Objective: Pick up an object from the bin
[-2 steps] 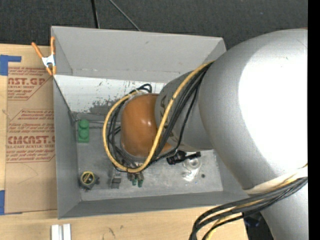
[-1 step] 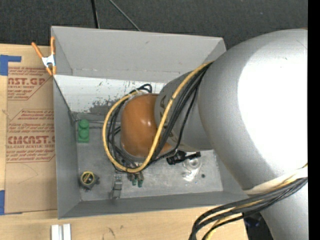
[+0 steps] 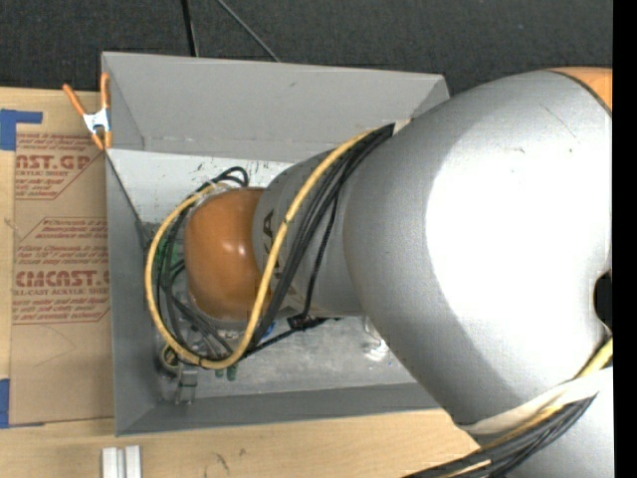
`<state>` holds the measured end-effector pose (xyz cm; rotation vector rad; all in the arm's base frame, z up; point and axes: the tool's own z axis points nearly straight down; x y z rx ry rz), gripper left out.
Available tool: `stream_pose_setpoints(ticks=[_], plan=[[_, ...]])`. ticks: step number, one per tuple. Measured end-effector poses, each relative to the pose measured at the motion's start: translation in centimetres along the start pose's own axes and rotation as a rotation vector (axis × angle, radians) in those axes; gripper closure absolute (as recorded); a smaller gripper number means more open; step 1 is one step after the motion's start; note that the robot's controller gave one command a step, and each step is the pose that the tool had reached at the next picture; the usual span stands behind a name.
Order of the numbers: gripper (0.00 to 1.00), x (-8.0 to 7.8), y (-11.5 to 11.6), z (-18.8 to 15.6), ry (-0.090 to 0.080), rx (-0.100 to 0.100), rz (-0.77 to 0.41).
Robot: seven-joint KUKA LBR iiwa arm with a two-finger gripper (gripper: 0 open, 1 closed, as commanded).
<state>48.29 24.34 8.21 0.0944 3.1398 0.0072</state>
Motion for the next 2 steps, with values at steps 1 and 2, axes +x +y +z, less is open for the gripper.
stream_pose_setpoints(ticks=[1,2], plan=[[1.00,-0.1,-0.5,0.1,0.002,0.005,0.006],[1.00,-3.1,-1.5,-21.4,-0.009,0.001,-0.153]])
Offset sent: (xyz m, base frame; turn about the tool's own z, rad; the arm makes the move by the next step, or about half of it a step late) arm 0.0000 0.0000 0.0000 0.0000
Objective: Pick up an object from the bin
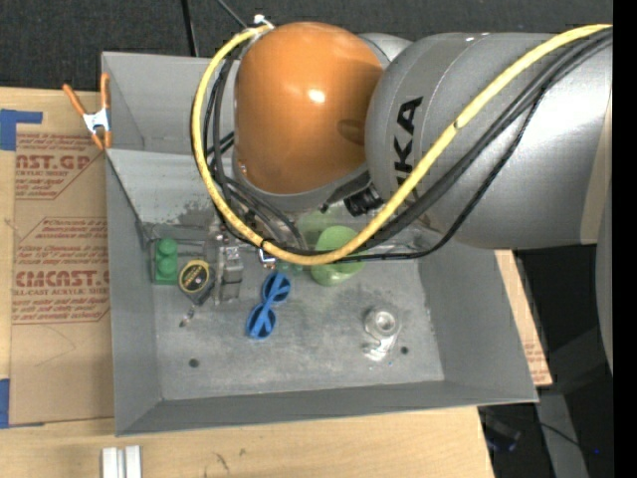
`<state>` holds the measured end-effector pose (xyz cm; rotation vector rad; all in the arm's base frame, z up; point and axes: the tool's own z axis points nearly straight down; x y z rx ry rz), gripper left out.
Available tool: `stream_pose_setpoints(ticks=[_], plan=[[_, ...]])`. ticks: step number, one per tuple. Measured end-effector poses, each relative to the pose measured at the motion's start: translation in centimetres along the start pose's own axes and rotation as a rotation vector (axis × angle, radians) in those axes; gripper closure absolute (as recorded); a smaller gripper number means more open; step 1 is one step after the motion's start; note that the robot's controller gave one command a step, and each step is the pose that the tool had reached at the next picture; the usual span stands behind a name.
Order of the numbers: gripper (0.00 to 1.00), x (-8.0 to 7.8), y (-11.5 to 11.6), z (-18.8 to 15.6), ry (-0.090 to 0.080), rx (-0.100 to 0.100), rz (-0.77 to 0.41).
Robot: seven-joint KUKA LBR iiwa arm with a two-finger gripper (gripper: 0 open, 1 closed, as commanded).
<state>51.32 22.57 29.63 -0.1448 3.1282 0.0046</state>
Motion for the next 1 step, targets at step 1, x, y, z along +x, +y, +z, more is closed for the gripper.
stream_pose_setpoints(ticks=[1], plan=[[1.00,-2.78,-4.62,6.05,0.012,0.006,0.243]])
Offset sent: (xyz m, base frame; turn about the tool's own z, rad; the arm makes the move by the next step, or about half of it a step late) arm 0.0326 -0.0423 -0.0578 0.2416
